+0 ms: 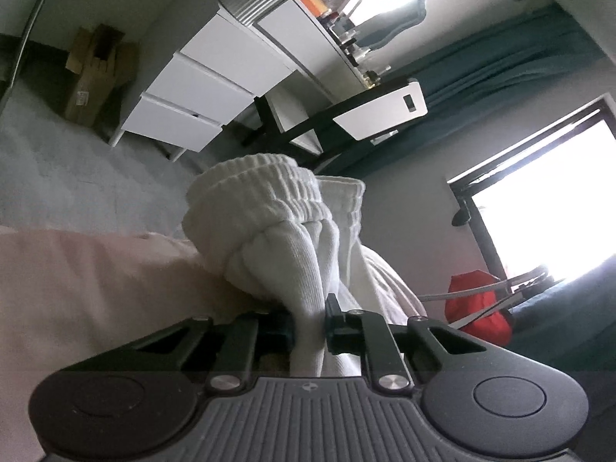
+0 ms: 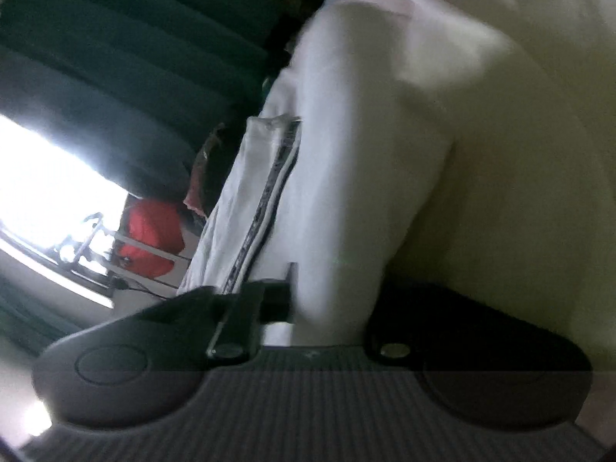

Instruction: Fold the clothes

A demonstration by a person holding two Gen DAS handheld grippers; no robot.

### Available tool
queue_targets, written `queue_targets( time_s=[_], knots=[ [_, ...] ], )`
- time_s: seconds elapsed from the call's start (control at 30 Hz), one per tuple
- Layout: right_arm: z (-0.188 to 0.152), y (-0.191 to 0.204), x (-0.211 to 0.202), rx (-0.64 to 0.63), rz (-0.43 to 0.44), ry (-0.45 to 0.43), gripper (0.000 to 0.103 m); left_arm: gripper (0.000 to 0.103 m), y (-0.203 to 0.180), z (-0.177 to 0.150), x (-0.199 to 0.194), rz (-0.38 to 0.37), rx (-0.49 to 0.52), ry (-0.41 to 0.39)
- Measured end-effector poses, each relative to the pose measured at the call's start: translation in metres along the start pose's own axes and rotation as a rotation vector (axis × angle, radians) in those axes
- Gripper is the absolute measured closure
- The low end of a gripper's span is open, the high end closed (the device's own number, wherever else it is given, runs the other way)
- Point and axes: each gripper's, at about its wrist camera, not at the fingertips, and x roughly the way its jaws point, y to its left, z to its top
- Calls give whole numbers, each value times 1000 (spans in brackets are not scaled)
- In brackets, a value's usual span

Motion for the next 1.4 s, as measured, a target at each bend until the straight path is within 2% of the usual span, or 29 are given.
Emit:
queue_targets(
  time_s=[0.17, 0.23, 0.5, 0.63, 0.73, 0.8, 0.9, 0.97, 1.03, 1.1, 1.13, 1.17, 1.2, 1.23, 1.27, 1.3, 1.4],
  knots=[
    [13, 17, -27, -53, 75, -20, 92, 89, -21, 5, -30, -29, 64, -16],
    [16, 22, -39, -58, 89, -25, 92, 89, -23, 10, -41, -33, 64, 4],
    [17, 16, -109, -36, 40, 12, 92, 89, 2, 30, -94, 23, 109, 120],
    [-1, 17, -151, -21, 16, -8, 92, 88, 16, 38, -121, 52, 139, 177],
    [-5, 2, -175, 75, -10, -13, 92, 88, 27, 45, -140, 75, 160, 220],
    [-6, -8, -179, 123, -40, 13, 92, 87, 34, 49, -153, 90, 175, 247],
    [-8, -22, -176, 127, -91, 32, 92, 81, 43, 47, -154, 119, 206, 282],
    [-11, -31, -175, 152, -116, 29, 91, 70, 46, 45, -156, 151, 234, 302],
    [-15, -36, -173, 216, -103, 20, 90, 59, 45, 44, -161, 205, 254, 319],
    [-15, -36, -171, 213, -82, 27, 89, 50, 39, 43, -168, 229, 296, 334],
    [-14, -36, -169, 201, -79, 35, 88, 40, 33, 43, -172, 234, 337, 335],
    [-13, -37, -168, 202, -78, 40, 83, 32, 25, 40, -178, 240, 396, 327],
    [-13, -38, -168, 214, -76, 41, 69, 29, 19, 37, -185, 245, 447, 313],
    [-13, -40, -168, 227, -69, 39, 59, 26, 13, 34, -191, 250, 499, 299],
    [-15, -41, -171, 239, -56, 30, 37, 25, 5, 30, -197, 250, 553, 287],
    [-17, -42, -173, 243, -42, 20, 29, 25, -2, 26, -203, 247, 606, 275],
    [-19, -41, -170, 249, -3, 12, 30, 22, -22, 9, -219, 210, 716, 235]
  ],
)
